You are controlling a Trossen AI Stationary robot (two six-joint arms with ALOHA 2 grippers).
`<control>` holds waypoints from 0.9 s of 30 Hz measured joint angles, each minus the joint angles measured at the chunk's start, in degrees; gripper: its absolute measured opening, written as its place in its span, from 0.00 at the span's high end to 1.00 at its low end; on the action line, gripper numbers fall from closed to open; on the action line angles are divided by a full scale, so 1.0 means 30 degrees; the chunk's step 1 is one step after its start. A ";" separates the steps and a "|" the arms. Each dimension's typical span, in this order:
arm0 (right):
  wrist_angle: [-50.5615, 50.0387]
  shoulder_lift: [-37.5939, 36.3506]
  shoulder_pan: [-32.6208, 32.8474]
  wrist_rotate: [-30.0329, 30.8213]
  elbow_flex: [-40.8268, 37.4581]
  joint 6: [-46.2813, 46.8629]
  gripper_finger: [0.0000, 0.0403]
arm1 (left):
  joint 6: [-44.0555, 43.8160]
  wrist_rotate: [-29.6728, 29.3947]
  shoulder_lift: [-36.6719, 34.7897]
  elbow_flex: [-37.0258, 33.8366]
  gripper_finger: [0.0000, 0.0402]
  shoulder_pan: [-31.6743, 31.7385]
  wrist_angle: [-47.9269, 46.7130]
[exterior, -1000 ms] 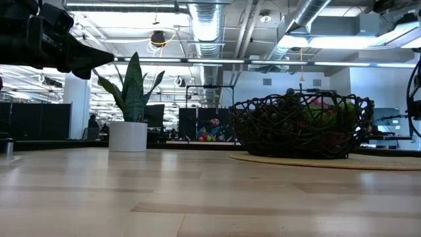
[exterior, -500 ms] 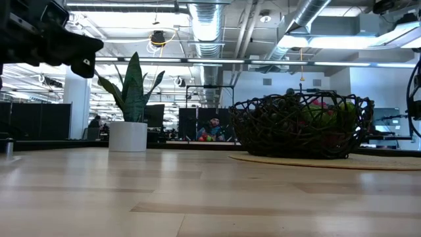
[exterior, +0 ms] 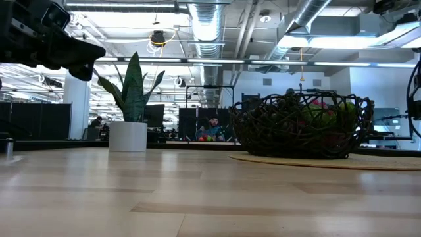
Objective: Build produce basket
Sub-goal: Return to Home Position
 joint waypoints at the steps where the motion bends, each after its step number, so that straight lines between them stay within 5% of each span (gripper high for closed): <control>1: 0.0002 0.0000 0.0000 0.0000 0.0000 0.0001 0.92 | 0.0134 -0.0170 0.0004 0.0000 1.00 -0.0070 0.0014; 15: -0.0165 0.0000 0.0000 -0.0022 0.0008 0.0034 0.92 | 0.0208 -0.0223 0.0003 0.0007 1.00 -0.0166 -0.0892; 20: -0.3031 0.0000 0.0075 -0.0011 -0.0062 0.2055 0.92 | 0.0072 -0.0217 0.0001 0.0007 1.00 -0.0166 -0.0882; 27: -0.2179 0.0000 0.1932 0.2495 -0.0392 0.0168 0.92 | 0.0197 -0.0213 0.0001 0.0007 1.00 -0.0166 -0.0887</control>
